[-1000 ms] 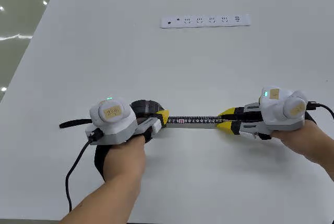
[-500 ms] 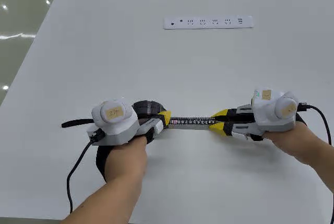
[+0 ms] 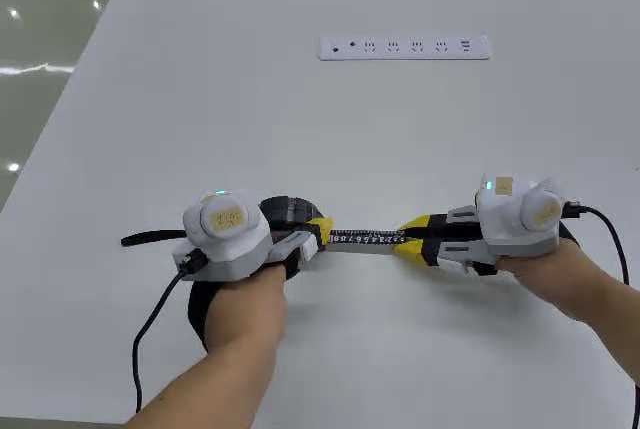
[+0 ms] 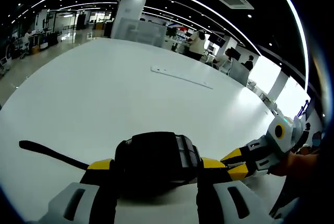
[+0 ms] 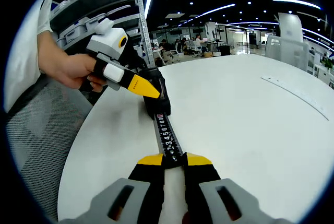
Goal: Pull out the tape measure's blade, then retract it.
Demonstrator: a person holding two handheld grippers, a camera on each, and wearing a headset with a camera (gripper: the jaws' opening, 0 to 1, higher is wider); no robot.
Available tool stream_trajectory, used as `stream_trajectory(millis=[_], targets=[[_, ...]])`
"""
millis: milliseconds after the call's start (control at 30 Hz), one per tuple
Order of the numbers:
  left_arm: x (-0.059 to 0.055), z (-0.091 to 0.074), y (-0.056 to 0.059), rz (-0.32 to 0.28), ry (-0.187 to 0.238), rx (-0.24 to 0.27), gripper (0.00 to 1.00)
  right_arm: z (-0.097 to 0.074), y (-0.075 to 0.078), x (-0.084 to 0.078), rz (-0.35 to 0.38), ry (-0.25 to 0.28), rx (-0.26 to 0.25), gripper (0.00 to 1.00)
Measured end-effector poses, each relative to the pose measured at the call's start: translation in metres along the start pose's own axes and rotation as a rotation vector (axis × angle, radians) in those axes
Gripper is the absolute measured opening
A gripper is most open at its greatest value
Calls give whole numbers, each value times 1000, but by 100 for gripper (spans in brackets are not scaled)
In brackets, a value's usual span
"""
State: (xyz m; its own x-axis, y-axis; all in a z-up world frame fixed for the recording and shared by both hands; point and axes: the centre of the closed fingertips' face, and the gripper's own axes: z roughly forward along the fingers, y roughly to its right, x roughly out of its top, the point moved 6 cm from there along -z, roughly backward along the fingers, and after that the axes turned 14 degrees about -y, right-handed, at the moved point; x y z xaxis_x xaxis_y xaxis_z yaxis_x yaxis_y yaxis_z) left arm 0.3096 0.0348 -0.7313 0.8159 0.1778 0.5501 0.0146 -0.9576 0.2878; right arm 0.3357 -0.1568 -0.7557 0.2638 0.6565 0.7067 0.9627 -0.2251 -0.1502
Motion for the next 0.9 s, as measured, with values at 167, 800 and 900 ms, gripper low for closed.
stream_trajectory(millis=[167, 800, 900], targets=[[0, 0, -1, 2, -4, 1, 59, 8, 4, 5, -13, 5, 2, 9], [2, 0, -2, -22, -8, -13, 59, 31, -1, 23, -16, 25, 22, 9], [2, 0, -2, -23, -6, -13, 59, 34, -3, 26, -17, 25, 22, 9]])
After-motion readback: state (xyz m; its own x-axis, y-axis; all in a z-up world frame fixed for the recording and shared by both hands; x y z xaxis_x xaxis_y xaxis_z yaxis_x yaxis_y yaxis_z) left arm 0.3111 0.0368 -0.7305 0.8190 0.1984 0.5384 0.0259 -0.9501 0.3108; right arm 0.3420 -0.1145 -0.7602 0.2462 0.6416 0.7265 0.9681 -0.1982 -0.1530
